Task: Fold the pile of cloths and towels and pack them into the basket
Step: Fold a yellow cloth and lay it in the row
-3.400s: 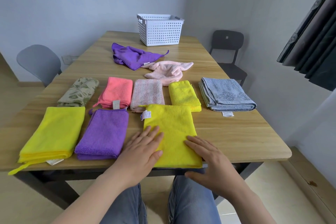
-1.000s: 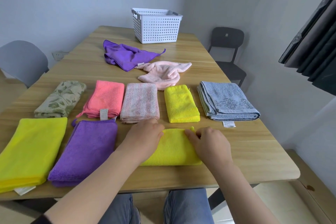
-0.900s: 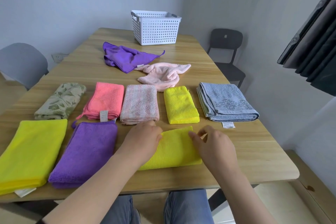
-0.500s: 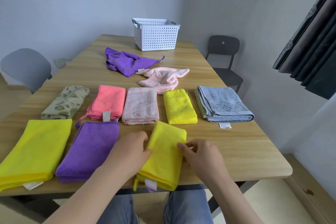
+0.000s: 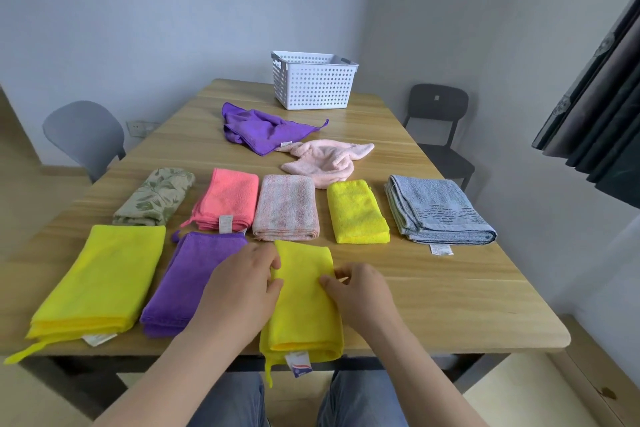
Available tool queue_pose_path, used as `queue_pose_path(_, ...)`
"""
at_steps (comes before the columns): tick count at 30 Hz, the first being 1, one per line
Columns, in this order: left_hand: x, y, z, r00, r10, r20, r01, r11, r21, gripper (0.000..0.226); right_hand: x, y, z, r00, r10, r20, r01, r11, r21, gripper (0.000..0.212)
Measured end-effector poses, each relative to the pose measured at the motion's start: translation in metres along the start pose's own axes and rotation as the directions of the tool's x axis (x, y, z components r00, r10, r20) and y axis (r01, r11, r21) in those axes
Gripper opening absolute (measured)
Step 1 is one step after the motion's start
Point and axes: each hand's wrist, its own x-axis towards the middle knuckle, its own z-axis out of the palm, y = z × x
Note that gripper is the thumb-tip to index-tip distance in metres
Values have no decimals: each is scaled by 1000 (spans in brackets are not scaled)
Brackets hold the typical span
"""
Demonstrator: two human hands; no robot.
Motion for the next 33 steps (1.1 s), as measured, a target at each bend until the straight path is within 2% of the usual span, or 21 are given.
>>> queue_pose_path(8, -2, -19, -4, 997, -66, -42, 64, 997, -48, 5, 8, -9, 16, 997, 71, 27, -75, 978, 193, 29)
queue_pose_path(13, -2, -21, -2, 998, -64, -28, 63, 997, -44, 4, 10, -5, 16, 998, 63, 5, -63, 983, 174, 30)
queue_pose_path(17, -2, -18, 0, 998, -8, -58, 4, 997, -74, 6, 5, -7, 10, 998, -15, -68, 21, 996, 86, 41)
queue_pose_path(20, 1, -18, 10, 988, 106, -115, -105, 994, 19, 19, -2, -7, 11, 949, -234, -210, 231, 972, -36, 37)
queue_pose_path(22, 4, -22, 23, 992, 104, -68, -98, 991, 90, 32, -1, -4, 14, 902, -359, -240, 354, 933, -64, 30)
queue_pose_path(24, 6, -25, 32, 997, 73, 37, -77, 986, 149, 43, 2, 1, 17, 885, -405, -231, 402, 913, -62, 29)
queue_pose_path(29, -1, -19, 33, 983, 56, 175, -99, 964, 247, 45, 3, 12, 28, 902, -419, -103, 402, 903, -154, 40)
queue_pose_path(33, 1, -18, 32, 971, 26, 236, -96, 953, 286, 44, 3, 17, 32, 897, -427, -115, 401, 896, -193, 48)
